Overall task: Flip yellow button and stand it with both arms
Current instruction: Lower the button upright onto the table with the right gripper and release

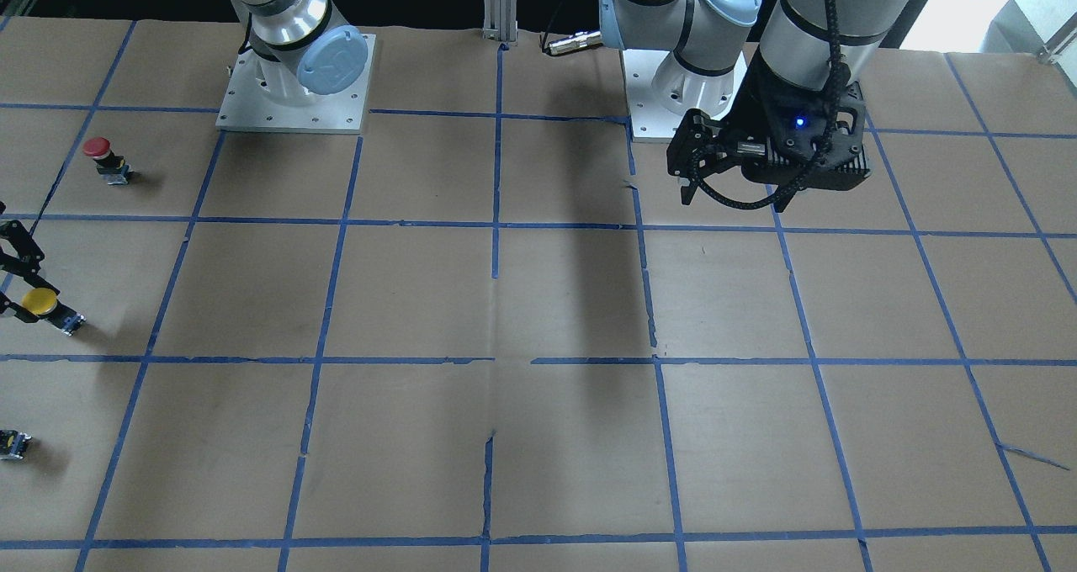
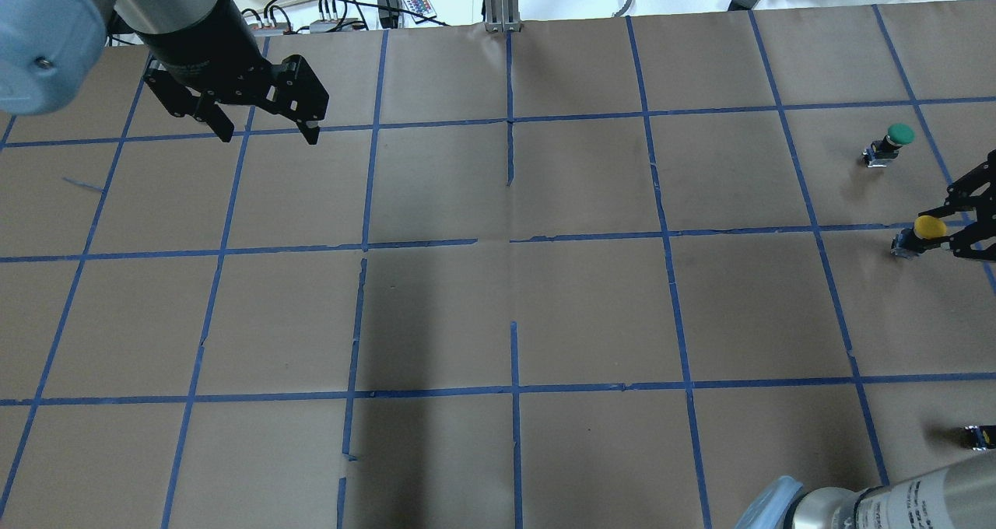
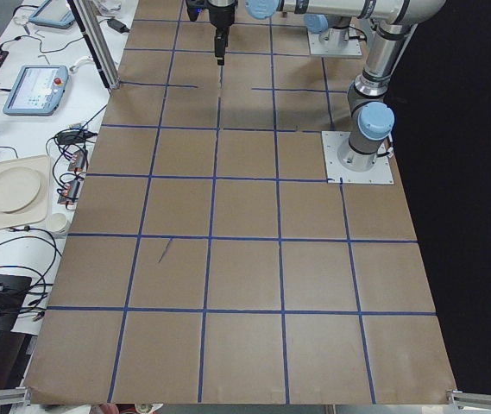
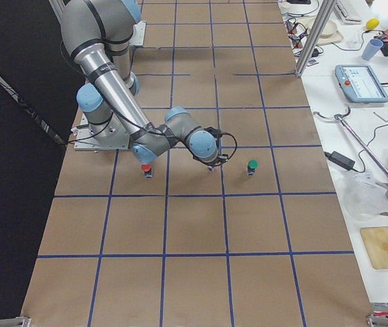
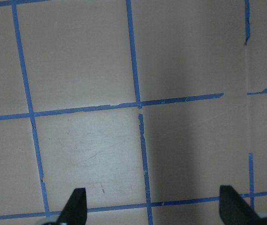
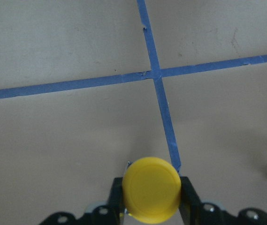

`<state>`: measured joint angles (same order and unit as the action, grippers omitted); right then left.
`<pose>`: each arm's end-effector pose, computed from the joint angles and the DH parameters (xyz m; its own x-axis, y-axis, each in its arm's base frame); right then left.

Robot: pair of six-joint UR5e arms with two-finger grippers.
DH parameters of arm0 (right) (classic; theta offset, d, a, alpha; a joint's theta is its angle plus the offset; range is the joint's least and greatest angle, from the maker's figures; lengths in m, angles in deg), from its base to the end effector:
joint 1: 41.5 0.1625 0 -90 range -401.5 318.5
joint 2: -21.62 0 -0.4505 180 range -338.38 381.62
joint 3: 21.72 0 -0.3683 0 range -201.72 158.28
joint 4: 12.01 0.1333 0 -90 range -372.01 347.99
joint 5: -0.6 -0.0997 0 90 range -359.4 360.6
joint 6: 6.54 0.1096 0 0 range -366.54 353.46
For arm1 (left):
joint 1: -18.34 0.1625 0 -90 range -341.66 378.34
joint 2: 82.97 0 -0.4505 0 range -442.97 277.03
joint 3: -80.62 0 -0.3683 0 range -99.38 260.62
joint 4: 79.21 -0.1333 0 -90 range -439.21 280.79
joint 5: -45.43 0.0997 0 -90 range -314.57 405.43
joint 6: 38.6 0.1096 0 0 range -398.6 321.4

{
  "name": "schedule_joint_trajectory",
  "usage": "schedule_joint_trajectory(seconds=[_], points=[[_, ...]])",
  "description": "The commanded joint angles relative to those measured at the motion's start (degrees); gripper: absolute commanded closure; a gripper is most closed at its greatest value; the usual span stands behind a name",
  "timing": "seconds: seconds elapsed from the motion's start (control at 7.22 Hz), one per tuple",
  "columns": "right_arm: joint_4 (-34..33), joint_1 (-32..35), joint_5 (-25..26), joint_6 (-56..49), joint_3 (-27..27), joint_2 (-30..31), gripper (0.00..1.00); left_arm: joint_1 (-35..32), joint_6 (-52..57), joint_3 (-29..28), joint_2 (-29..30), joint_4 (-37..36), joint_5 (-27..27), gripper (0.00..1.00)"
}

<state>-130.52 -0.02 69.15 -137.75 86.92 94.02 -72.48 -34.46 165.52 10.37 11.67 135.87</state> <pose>-0.2735 -0.4732 0.2597 -0.1766 -0.9746 0.1375 -0.9252 0.1167 -0.3612 -0.1395 -0.4938 0.5155 -0.9962 0.0863 -0.0088 0.0865 0.9961 -0.0148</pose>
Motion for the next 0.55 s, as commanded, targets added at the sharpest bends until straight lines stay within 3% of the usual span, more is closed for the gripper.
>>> schedule_joint_trajectory(seconds=[0.0, 0.28, 0.42], points=[[0.0, 0.0, 0.0, 0.3, 0.1, -0.1, 0.6, -0.1, 0.0, 0.0, 0.1, 0.0, 0.0, 0.0], [-0.1, 0.0, -0.2, 0.5, 0.0, -0.1, 0.31, -0.1, 0.0, 0.0, 0.0, 0.0, 0.0, 0.0], [-0.1, 0.0, -0.1, 0.5, 0.0, -0.1, 0.26, 0.0, 0.0, 0.0, 0.1, 0.0, 0.0, 0.0]])
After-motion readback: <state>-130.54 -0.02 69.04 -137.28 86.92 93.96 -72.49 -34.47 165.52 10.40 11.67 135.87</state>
